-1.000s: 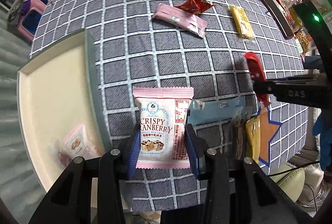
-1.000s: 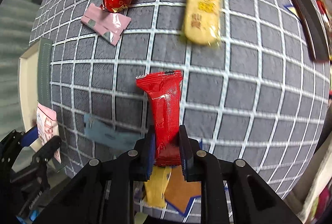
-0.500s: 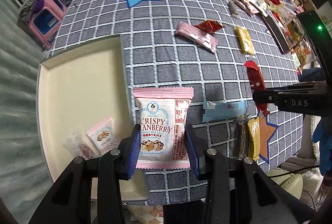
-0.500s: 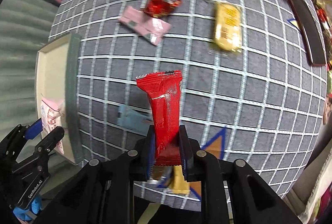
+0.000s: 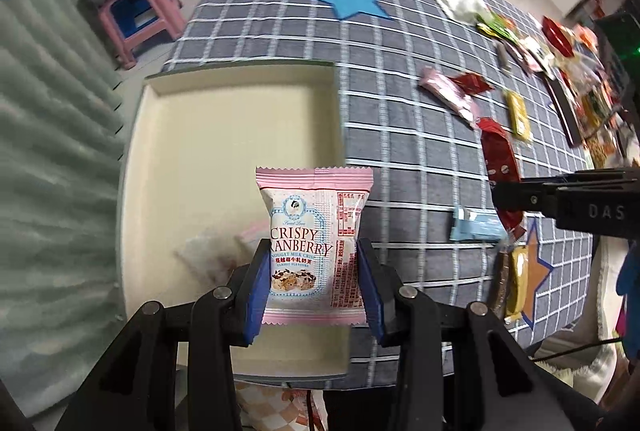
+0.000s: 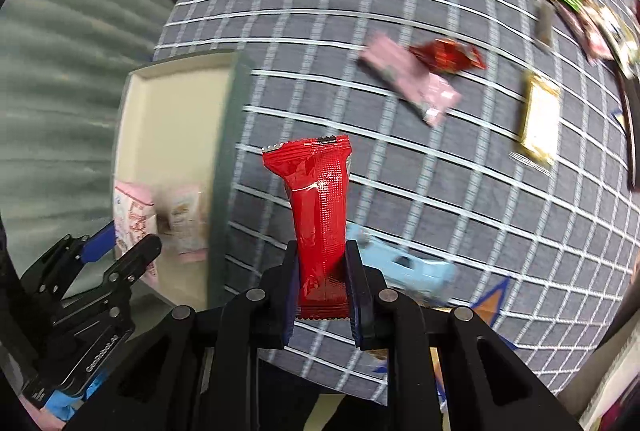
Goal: Organize snacks
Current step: 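Carry both packets over the cream tray and open both tools to release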
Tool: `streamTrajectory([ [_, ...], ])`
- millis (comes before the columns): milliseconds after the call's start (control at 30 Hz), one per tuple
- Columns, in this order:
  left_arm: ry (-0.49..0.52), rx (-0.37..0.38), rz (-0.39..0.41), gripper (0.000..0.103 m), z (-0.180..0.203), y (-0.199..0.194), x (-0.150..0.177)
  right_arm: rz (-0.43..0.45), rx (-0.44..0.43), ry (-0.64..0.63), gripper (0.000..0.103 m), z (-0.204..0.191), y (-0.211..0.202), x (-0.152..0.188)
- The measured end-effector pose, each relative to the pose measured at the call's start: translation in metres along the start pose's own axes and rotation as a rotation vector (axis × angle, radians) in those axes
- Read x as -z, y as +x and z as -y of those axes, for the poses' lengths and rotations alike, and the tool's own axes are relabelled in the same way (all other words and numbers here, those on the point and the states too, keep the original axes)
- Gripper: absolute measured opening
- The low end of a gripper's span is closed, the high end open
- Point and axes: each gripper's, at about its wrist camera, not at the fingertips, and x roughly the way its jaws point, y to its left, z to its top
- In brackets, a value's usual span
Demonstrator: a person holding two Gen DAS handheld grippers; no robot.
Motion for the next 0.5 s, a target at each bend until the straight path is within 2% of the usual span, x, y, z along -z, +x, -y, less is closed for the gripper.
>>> streamTrajectory([
  [333,-0.111,-0.051,-0.035,0.044,-0.047,0.012,0.014,-0.074,-0.059,-0.115,0.022,-0.077,0.028,-0.016],
  [500,-0.139,-0.067,-0.063,0.044,-0.060,0.021,0.022,-0.108,-0.058,-0.190,0.022,-0.113,0.042,-0.022],
])
